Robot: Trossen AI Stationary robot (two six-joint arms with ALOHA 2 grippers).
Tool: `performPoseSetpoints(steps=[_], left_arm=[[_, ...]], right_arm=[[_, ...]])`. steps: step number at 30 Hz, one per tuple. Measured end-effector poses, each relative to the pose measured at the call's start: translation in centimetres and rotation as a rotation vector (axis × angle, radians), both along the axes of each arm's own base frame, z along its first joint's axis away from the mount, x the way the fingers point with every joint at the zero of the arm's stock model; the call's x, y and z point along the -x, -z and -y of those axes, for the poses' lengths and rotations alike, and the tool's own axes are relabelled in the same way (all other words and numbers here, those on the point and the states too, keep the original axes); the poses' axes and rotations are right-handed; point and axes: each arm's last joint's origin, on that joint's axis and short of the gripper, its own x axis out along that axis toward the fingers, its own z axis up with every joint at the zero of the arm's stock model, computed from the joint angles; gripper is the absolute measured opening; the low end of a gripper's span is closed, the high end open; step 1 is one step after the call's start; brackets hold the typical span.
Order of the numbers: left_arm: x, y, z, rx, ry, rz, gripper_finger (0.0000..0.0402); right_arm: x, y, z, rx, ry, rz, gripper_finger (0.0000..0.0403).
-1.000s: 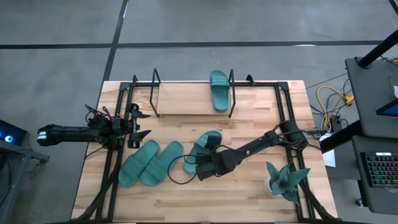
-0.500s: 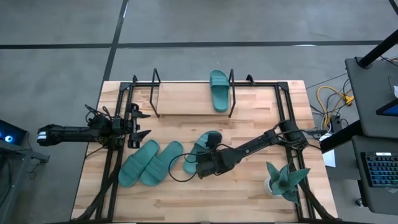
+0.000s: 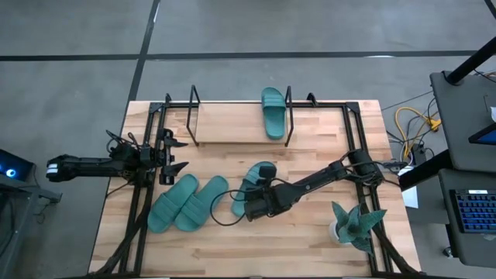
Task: Pick and place slides into the shelf
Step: Put the blue slide on the shelf
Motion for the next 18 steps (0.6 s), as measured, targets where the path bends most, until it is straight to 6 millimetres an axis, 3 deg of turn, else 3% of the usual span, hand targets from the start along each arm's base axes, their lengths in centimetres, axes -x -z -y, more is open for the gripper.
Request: performPoseSetpoints(steps=[11,18], left_arm=[[0.0,0.0,0.0,0.0,-0.001,0.0,0.0268],[0.0,0.0,0.0,0.0,0.0,0.0,0.0268]], right_arm=[[0.2,-0.1,-0.2,0.047,-0.01,-0.002,0.0012],[-0.3,-1.5,-1.0,0.071,-0.034,0.023,0.0012]])
